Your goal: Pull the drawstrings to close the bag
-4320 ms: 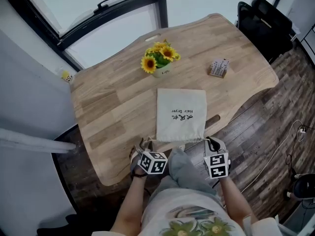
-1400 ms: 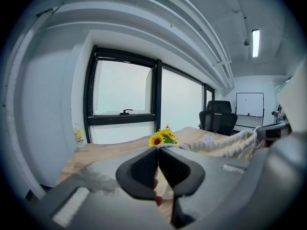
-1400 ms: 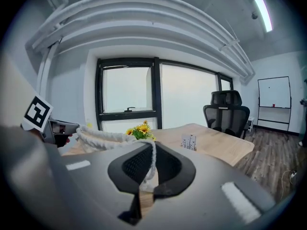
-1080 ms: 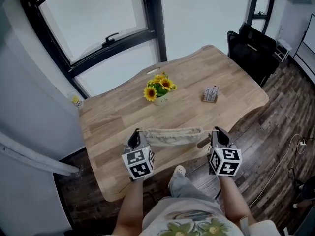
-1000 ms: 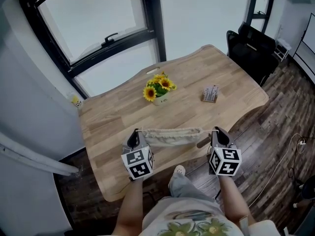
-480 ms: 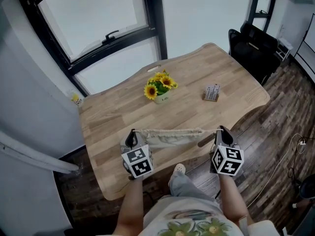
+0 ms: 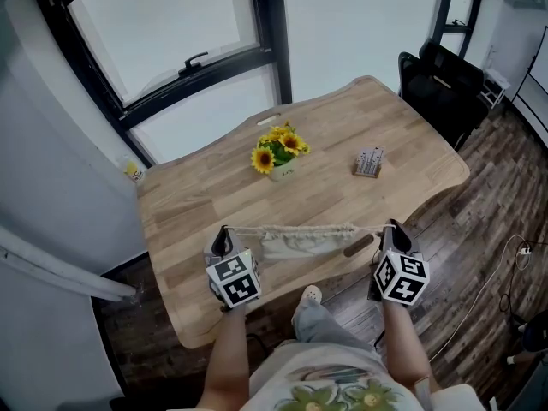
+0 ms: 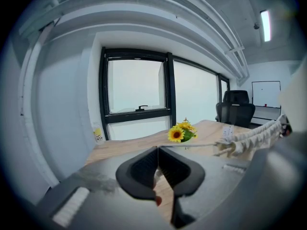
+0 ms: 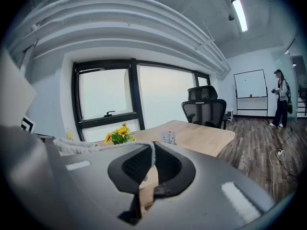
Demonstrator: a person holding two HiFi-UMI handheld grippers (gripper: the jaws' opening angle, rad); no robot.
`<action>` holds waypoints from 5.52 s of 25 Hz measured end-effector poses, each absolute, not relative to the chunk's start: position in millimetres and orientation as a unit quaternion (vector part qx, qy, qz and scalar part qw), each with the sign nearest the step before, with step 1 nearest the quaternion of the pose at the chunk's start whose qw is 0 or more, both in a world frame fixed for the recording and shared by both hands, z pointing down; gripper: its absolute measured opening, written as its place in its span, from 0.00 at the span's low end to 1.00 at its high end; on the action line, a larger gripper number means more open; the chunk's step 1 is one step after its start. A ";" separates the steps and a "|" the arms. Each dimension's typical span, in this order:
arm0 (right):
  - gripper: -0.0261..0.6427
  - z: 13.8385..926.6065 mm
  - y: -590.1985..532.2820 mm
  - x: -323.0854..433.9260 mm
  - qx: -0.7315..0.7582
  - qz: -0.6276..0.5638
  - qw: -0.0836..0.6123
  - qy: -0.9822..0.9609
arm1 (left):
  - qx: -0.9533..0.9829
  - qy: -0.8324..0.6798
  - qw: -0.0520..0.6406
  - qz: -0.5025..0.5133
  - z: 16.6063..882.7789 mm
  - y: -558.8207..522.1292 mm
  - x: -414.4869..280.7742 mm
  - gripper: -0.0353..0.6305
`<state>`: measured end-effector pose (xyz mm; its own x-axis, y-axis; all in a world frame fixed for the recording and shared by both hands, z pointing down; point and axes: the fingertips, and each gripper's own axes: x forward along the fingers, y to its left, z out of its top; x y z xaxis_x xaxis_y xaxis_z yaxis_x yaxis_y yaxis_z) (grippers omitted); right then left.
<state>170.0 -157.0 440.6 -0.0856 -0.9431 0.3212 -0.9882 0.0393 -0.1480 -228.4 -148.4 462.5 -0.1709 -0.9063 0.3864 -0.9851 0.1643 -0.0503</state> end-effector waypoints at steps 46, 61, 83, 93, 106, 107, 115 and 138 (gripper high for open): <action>0.05 447.3 -154.2 196.8 0.693 0.171 0.063 -0.697 | 0.602 -0.772 0.118 0.168 464.2 -140.8 -256.5 0.07; 0.05 445.2 -156.9 211.4 0.708 0.171 0.062 -0.682 | 0.590 -0.781 0.137 0.153 467.1 -145.6 -277.8 0.08; 0.05 456.9 -156.7 271.7 0.742 0.216 0.026 -0.634 | 0.573 -0.791 0.174 0.123 473.9 -140.6 -302.5 0.10; 0.05 457.0 -157.3 262.6 0.731 0.212 0.027 -0.648 | 0.568 -0.800 0.138 0.137 464.8 -134.9 -306.8 0.08; 0.05 440.1 -156.2 235.6 0.712 0.172 0.040 -0.679 | 0.580 -0.797 0.105 0.130 449.2 -130.0 -299.3 0.06; 0.05 439.5 -156.4 235.1 0.712 0.171 0.039 -0.680 | 0.582 -0.796 0.104 0.129 448.5 -130.7 -298.3 0.06; 0.04 432.6 -157.7 229.8 0.704 0.172 0.033 -0.689 | 0.597 -0.786 0.103 0.125 443.0 -135.4 -286.5 0.06; 0.04 443.8 -151.3 216.0 0.684 0.185 0.034 -0.705 | 0.638 -0.751 0.096 0.137 444.7 -137.7 -238.9 0.06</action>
<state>216.0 -151.3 443.8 -0.0617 -0.9513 0.3019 -0.9768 -0.0046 -0.2141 -238.9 -137.7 444.7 -0.1669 -0.9329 0.3192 -0.9855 0.1478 -0.0832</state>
